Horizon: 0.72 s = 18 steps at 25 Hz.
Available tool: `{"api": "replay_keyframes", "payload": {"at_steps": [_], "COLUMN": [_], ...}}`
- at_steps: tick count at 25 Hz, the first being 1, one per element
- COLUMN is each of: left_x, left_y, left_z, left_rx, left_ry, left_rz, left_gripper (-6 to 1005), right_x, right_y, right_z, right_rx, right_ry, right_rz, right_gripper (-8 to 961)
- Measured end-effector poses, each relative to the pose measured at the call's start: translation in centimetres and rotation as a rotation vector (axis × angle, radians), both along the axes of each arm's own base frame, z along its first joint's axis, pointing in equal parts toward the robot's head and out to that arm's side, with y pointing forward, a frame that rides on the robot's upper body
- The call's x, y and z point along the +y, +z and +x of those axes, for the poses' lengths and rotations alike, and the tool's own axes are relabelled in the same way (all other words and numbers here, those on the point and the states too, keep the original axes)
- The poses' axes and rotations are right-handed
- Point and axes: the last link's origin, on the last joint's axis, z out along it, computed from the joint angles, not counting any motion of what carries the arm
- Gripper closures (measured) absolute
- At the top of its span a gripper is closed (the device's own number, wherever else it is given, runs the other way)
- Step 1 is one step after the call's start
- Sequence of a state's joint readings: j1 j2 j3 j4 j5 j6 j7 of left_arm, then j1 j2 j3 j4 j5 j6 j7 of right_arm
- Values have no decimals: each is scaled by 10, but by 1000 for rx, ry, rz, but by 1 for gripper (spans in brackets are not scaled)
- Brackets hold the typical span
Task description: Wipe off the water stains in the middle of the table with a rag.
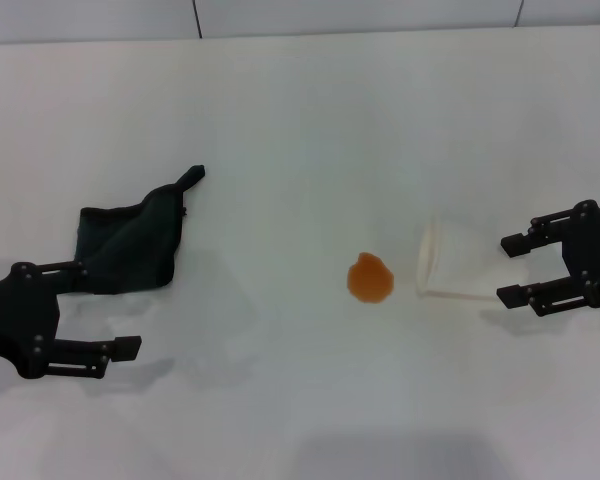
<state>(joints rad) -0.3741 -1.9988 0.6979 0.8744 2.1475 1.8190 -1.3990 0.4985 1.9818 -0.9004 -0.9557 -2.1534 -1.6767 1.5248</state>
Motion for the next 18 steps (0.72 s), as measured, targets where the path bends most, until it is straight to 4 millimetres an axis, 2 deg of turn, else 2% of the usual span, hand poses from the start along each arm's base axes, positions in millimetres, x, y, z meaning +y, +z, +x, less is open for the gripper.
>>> {"api": "replay_keyframes", "payload": {"at_steps": [18], "left_x": [0], "left_y": [0], "left_z": [0], "left_rx": [1], "left_ry": [1], "left_rz": [2], "left_gripper": [120], "right_x": [0], "right_y": [-1], "right_z": [0], "right_rx": [3], "right_ry": [0], "right_rz": [0], "right_gripper": [287]}}
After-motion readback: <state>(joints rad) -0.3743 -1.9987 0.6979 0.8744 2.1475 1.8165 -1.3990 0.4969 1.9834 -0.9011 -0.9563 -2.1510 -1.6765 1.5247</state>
